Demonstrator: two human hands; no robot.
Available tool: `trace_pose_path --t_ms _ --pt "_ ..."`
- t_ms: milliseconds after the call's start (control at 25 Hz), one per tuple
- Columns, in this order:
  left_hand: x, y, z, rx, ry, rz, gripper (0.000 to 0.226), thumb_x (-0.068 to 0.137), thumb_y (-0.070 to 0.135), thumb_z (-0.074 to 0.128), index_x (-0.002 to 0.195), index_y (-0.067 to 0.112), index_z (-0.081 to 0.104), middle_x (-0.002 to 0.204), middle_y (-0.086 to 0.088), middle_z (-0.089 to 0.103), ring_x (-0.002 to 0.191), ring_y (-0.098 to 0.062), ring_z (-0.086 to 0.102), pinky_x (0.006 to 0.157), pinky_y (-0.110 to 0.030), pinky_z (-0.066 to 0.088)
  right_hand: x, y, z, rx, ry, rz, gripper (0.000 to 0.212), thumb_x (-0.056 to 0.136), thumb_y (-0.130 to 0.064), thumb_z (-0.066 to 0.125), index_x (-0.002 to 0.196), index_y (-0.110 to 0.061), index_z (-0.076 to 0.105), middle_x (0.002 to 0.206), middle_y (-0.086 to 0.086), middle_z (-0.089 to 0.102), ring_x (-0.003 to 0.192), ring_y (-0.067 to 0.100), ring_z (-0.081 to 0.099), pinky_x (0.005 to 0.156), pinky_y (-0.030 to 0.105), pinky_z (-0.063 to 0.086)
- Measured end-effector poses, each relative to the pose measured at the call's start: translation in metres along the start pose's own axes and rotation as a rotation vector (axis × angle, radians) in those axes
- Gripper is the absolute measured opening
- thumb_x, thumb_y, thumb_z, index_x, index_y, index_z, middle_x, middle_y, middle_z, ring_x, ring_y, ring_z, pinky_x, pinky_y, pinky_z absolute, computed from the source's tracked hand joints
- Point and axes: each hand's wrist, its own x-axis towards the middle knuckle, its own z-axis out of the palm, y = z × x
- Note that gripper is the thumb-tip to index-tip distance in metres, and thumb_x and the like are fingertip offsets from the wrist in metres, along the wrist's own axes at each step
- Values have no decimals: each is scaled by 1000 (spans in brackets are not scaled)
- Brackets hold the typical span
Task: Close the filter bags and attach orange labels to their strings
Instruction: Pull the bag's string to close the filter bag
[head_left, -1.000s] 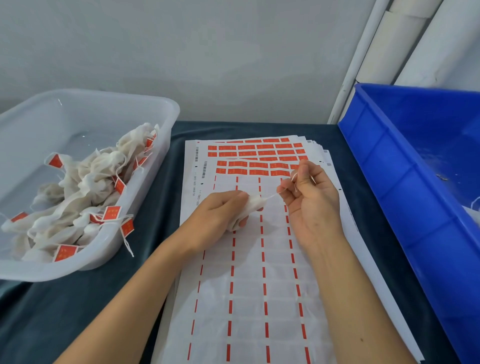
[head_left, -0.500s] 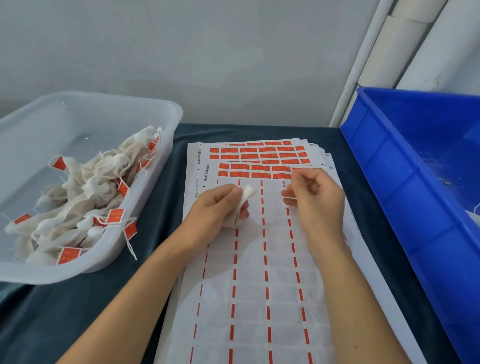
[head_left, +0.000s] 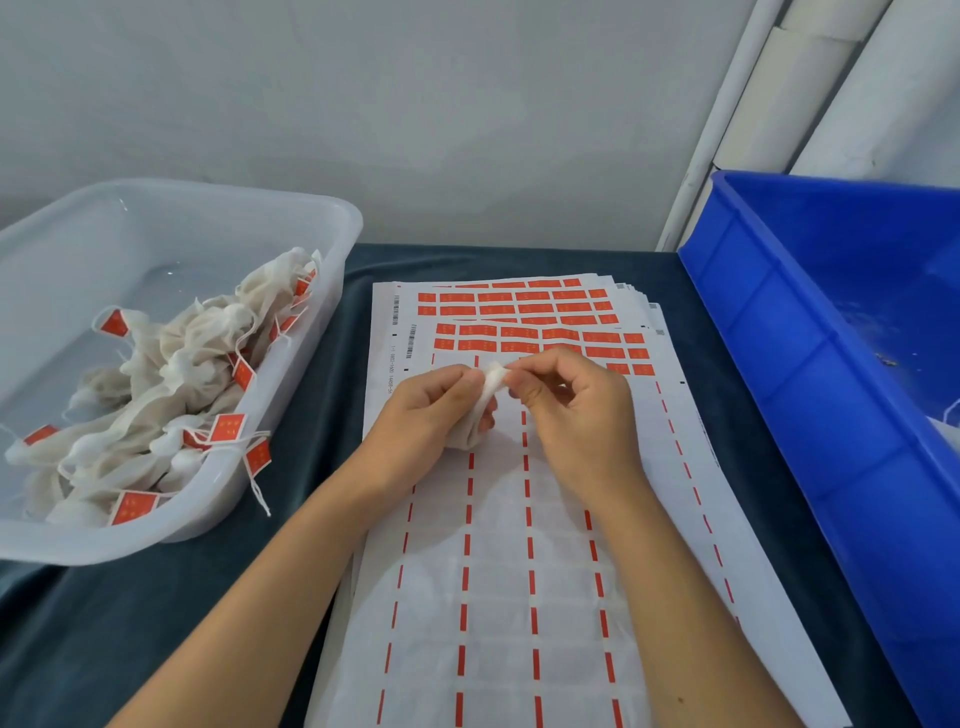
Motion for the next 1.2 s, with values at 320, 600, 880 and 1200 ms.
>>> trace_pose_path --t_ms 320,600,880,1200 --pt "-2 0 -7 -69 -23 -40 35 104 49 54 92 24 75 97 0 75 89 -15 70 88 -33 56 -1 1 2 -93 90 -26 4 92 -38 72 95 -38 70 90 -33 65 96 -10 62 73 -2 45" --pt "-1 1 -8 -351 1 -41 36 101 54 56 129 35 71 132 7 72 123 -24 68 107 -51 53 -6 5 11 -352 -10 -337 12 98 -27 70 104 -18 74 104 -4 73 93 6 61 88 20 55" --pt "1 -4 5 109 14 94 35 100 41 55 87 11 69 83 -14 66 76 -29 63 71 -33 52 -3 3 5 -334 62 -462 13 99 -24 66 103 -13 72 108 1 69 101 8 60 94 10 47" --pt "1 -12 16 393 183 137 15 101 31 63 87 36 61 76 18 65 82 3 62 63 -4 45 -2 0 4 -156 -16 -179 5 98 -20 69 99 -24 71 92 -21 65 99 -1 63 81 3 48"
